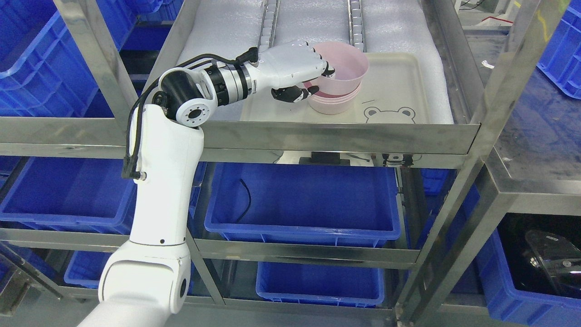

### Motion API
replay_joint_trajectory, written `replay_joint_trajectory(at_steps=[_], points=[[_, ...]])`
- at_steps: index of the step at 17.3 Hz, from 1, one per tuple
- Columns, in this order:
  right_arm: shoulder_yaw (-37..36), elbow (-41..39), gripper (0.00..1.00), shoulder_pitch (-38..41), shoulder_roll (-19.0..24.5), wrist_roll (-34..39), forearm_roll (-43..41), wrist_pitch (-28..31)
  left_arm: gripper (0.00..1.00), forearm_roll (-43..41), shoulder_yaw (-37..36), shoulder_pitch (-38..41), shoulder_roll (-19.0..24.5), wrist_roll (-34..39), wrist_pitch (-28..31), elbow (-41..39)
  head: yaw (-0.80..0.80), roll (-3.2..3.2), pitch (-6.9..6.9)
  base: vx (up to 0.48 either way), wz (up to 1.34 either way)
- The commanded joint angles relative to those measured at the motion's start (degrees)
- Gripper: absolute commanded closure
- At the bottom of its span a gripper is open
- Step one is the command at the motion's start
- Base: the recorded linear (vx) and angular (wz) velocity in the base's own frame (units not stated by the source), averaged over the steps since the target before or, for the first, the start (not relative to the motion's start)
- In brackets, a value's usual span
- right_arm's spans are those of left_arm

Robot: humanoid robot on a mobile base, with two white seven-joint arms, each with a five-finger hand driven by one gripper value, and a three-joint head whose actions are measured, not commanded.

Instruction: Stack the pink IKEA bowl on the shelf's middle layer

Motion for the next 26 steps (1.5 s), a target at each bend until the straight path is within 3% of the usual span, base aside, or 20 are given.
replay_joint_trajectory(at_steps=[1, 3, 6, 11, 14, 19, 26], points=[[0.0, -1.0, 0.0, 0.17, -1.0, -0.03, 0.0, -0.04, 0.6, 0.03, 0.82, -0.67, 0.63, 0.06, -0.05, 1.5, 0.0, 0.0, 0.0, 0.0, 0.0], [0.0, -1.0, 0.0, 0.17, -1.0, -0.03, 0.0, -0.04, 0.25, -0.15, 1.35, -2.95, 0.63, 0.15, 0.04, 1.59, 0.0, 0.0, 0.0, 0.0, 0.0], [0.0, -1.0, 0.0, 0.17, -1.0, -0.03, 0.0, -0.04, 0.01, 2.64, 3.45, -4.19, 0.63, 0.94, -0.05, 1.33, 0.0, 0.0, 0.0, 0.0, 0.0], [0.0, -1.0, 0.0, 0.17, -1.0, -0.03, 0.0, -0.04, 0.01, 30.13, 2.33, -4.29, 0.63, 1.12, 0.66, 0.54, 0.0, 0.0, 0.0, 0.0, 0.0], [0.0, -1.0, 0.0, 0.17, -1.0, -0.03, 0.0, -0.04, 0.01, 44.45, -8.01, 3.41, 0.63, 1.64, -0.05, -5.5, 0.0, 0.0, 0.0, 0.0, 0.0], [0.0, -1.0, 0.0, 0.26, -1.0, -0.03, 0.0, -0.04, 0.02, 46.35, -25.08, 24.77, 0.63, 0.94, -0.05, -10.36, 0.0, 0.0, 0.0, 0.0, 0.0], [0.0, -1.0, 0.0, 0.18, -1.0, -0.03, 0.0, -0.04, 0.02, 46.26, -25.29, 48.68, 1.04, 0.85, -0.05, -10.37, 0.0, 0.0, -0.01, 0.0, 0.0]])
